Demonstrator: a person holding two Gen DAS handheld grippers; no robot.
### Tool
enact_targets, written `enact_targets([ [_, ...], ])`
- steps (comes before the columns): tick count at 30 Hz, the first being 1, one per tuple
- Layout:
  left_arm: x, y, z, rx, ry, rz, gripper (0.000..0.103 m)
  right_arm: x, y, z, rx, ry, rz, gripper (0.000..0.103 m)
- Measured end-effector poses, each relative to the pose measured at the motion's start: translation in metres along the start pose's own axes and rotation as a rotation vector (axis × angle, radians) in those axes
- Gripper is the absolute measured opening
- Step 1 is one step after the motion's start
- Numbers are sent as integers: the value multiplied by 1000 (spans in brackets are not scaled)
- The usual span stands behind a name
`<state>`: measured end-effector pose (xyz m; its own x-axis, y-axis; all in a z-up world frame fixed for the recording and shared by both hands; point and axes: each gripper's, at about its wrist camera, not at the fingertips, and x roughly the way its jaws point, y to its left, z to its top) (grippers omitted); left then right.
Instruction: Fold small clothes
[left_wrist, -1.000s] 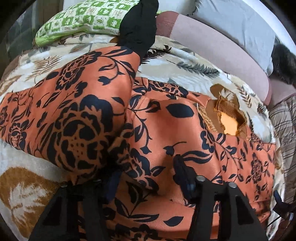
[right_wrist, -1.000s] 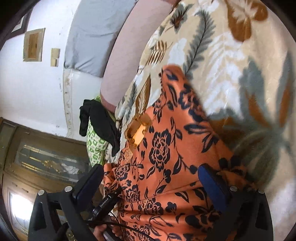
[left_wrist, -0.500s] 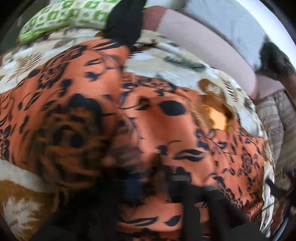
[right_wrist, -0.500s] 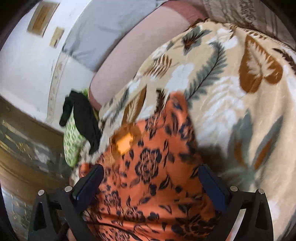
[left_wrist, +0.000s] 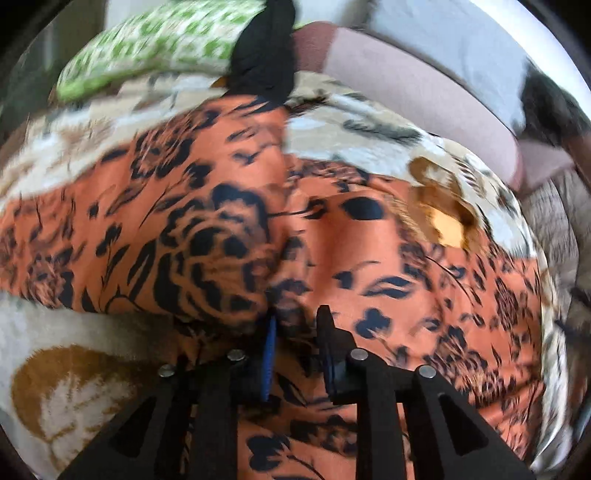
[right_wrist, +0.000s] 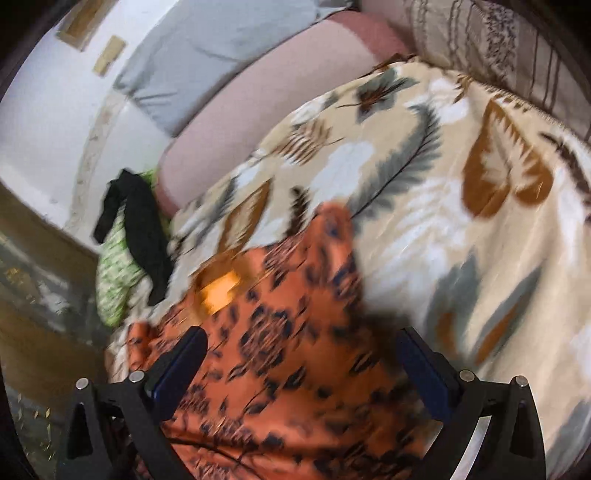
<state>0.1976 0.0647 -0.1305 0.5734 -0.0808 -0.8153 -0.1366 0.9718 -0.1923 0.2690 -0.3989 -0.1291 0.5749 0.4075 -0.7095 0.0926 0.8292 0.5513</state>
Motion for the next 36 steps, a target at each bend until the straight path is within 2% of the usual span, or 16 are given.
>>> enact_targets([
  [2, -14, -15, -1, 67, -50, 11, 22, 20, -5, 17, -29, 26, -83, 103],
  [5, -24, -38, 2, 150, -115, -5, 30, 51, -9, 28, -43, 126, -65, 98],
  [6, -23, -41, 3, 175, -125, -4, 43, 59, -5, 30, -67, 151, -47, 65],
  [8, -9, -52, 10, 225, -135, 24, 47, 64, 11, 34, -139, 157, -93, 11],
  [11, 26, -51, 16, 239, -52, 66, 47, 50, 11, 45, -127, 53, -142, 11],
  [15, 43, -51, 19, 255, -24, 73, 47, 66, -37, 53, 0, 87, -281, 12],
  [17, 38, -50, 20, 250, -31, 63, 47, 52, -41, 51, 32, 66, -185, 21],
  [19, 25, -48, 21, 234, -51, 48, 47, 25, -34, 48, 26, -8, -183, 63],
  [20, 19, -47, 20, 230, -69, 39, 47, 10, -31, 46, 34, -56, -179, 74],
  [22, 18, -48, 17, 240, -81, 56, 50, -14, -16, 38, 48, -76, -23, 74],
  [25, 43, -39, 12, 230, 3, 64, 51, -6, 3, 8, 68, 60, 230, 82],
  [28, 15, -42, 20, 231, -27, 20, 51, 41, -16, -24, 93, 217, 27, 84],
  [29, -4, -39, 22, 219, -74, -12, 52, 33, -21, -27, 131, 157, 33, 75],
  [31, -38, -25, 24, 176, -155, -32, 66, 8, -6, -27, 124, 77, 3, 78],
  [33, -63, 2, 22, 71, -211, -48, 77, -18, 23, -33, 30, -27, -17, 86],
  [36, -86, 69, 11, -177, -231, -81, 78, -29, 54, -56, -72, -46, -17, 87],
])
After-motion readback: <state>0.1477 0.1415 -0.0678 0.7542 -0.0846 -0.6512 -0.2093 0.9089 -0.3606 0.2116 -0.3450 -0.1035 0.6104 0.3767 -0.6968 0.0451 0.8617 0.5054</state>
